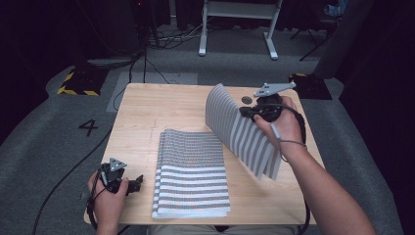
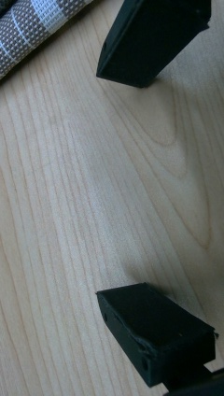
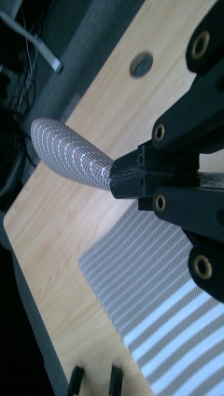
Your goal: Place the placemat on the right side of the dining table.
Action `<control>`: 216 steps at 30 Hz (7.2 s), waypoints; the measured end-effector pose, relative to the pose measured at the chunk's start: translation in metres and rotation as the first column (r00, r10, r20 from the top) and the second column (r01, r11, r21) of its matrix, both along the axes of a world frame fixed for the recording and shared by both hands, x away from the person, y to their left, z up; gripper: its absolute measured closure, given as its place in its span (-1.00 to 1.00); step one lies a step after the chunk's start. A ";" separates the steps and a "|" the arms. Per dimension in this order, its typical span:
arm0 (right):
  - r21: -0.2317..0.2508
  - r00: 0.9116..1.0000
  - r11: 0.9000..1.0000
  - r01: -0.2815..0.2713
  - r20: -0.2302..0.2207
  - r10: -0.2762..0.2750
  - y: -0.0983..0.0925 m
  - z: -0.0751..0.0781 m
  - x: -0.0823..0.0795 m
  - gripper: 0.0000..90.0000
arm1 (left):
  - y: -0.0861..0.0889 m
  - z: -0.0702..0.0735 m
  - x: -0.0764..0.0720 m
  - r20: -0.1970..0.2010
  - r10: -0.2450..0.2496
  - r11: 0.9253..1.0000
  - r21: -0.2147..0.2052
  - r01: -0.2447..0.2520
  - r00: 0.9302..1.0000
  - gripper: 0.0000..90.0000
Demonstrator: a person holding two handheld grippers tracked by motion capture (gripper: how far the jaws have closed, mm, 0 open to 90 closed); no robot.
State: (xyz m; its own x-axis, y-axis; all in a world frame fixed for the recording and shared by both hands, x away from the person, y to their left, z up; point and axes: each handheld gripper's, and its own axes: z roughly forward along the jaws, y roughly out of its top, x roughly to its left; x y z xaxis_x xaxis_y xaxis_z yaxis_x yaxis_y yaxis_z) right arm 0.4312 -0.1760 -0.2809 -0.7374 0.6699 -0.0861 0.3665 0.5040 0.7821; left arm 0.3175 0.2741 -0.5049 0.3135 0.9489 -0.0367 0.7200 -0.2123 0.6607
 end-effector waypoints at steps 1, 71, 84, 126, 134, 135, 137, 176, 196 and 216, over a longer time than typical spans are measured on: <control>0.004 1.000 1.000 0.019 -0.001 -0.019 -0.006 0.002 0.001 1.00 | 0.000 0.000 0.000 -0.001 0.000 1.000 0.000 0.000 1.000 -1.00; -0.142 0.859 0.896 0.421 -0.255 -0.444 -0.178 -0.173 -0.022 -0.01 | 0.000 0.000 0.000 -0.001 -0.001 1.000 0.000 0.001 1.000 -1.00; -0.186 0.829 0.877 0.443 -0.286 -0.480 -0.179 -0.195 -0.026 0.04 | 0.000 0.000 0.000 0.001 0.001 1.000 0.000 -0.001 1.000 -1.00; -0.076 0.981 0.982 -0.170 -0.112 0.161 -0.014 -0.112 -0.119 0.94 | 0.000 0.000 0.000 0.000 0.003 1.000 -0.002 -0.003 1.000 -1.00; -0.030 0.946 0.964 -0.265 -0.203 0.254 0.017 -0.136 -0.135 0.86 | 0.000 0.000 0.000 0.001 0.004 1.000 -0.002 -0.004 1.000 -1.00; -0.034 0.937 0.958 -0.284 -0.220 0.270 0.019 -0.138 -0.136 0.73 | 0.000 0.000 0.000 0.001 0.004 1.000 -0.002 -0.004 1.000 -1.00; 0.068 0.928 0.956 -0.287 -0.230 0.295 0.023 -0.139 -0.141 0.40 | 0.000 0.000 0.000 0.001 0.004 1.000 -0.002 -0.004 1.000 -1.00; -0.079 0.811 0.831 0.551 -0.186 -0.555 -0.204 -0.209 -0.057 -0.26 | 0.000 0.000 0.000 0.000 0.003 1.000 -0.002 -0.003 1.000 -1.00; -0.116 0.916 0.912 0.394 -0.028 -0.400 -0.186 -0.162 -0.037 0.95 | 0.000 0.000 0.000 -0.001 0.003 1.000 -0.002 -0.003 1.000 -1.00; -0.149 0.887 0.877 0.458 0.006 -0.462 -0.193 -0.163 0.076 0.79 | 0.000 0.000 -0.002 0.001 0.003 1.000 0.001 -0.003 1.000 -0.99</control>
State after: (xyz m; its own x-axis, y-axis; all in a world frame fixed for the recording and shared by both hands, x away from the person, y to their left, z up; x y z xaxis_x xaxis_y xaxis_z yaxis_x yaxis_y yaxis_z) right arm 0.5070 -0.3688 -0.4435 -0.3528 0.9164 -0.1891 0.6054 0.3776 0.7006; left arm 0.3154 0.2746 -0.5047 0.3102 0.9500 -0.0351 0.7198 -0.2106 0.6614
